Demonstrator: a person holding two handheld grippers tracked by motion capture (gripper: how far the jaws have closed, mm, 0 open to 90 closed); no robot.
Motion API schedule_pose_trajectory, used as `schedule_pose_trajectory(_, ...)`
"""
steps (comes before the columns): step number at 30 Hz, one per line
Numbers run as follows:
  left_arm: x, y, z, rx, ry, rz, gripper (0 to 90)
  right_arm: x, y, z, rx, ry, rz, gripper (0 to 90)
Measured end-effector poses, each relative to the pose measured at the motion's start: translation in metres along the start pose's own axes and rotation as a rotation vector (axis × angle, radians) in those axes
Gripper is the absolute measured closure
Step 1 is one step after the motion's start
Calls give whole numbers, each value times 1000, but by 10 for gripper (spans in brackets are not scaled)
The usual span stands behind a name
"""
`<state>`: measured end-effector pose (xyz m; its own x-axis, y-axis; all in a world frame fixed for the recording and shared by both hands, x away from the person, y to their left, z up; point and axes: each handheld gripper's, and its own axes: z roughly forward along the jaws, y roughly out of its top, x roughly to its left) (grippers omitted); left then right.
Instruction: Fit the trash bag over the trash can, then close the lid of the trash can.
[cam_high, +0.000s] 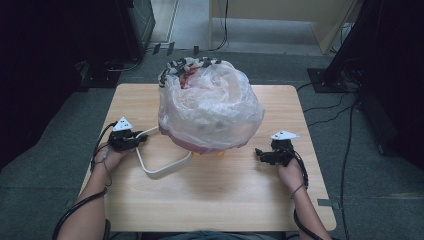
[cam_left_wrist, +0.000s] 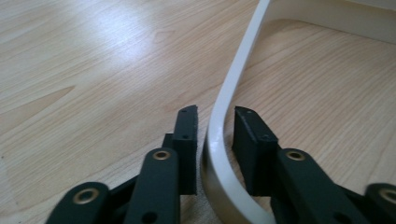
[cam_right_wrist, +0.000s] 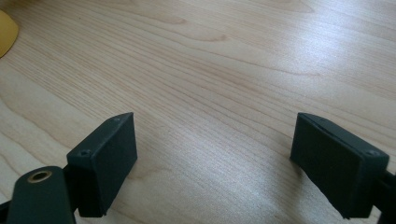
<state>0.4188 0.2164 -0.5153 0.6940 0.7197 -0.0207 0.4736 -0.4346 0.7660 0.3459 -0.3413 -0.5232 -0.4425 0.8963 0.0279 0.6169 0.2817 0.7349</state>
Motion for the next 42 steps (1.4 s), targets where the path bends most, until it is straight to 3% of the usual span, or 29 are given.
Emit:
schedule_pose_trajectory(4,2,2,0,13,0,-47,782,0,0,0,0,-1,1,140)
schedule_pose_trajectory(9,3,3,0,17,7,-13,797,0,0,0,0,-1,0,140)
schedule_pose_trajectory(18,11,0,-8,38,-11,-53,799,0,0,0,1,-2,0,138)
schedule_pose_trajectory(28,15,8,-19,33,-71,-145,794,0,0,0,1,-2,1,138)
schedule_pose_trajectory(42,21,6,-32,38,-60,-132,793,0,0,0,1,-2,1,137)
